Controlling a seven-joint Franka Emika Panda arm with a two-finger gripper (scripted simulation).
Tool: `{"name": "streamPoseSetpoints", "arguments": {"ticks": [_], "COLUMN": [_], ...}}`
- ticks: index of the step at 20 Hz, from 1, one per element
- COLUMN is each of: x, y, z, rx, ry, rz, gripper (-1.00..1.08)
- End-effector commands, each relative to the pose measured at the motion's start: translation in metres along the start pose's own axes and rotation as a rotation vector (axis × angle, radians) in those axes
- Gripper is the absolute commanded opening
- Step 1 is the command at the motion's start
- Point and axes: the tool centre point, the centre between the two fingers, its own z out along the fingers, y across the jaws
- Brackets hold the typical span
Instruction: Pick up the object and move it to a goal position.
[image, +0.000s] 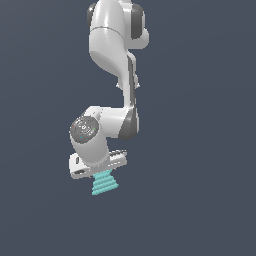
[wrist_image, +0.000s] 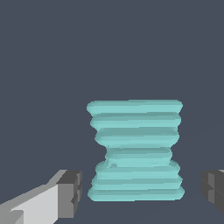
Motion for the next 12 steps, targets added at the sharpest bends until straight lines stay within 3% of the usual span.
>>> {"name": "streamPoseSetpoints", "arguments": {"ticks": [1, 12], "x": [0.001, 0.001], "y": [0.005, 0.008], "z": [0.005, 0.019], "rx": [0.002, 0.004], "ry": [-0.001, -0.003], "rz": [-0.011, -0.017], "gripper": [1.00, 1.00]}}
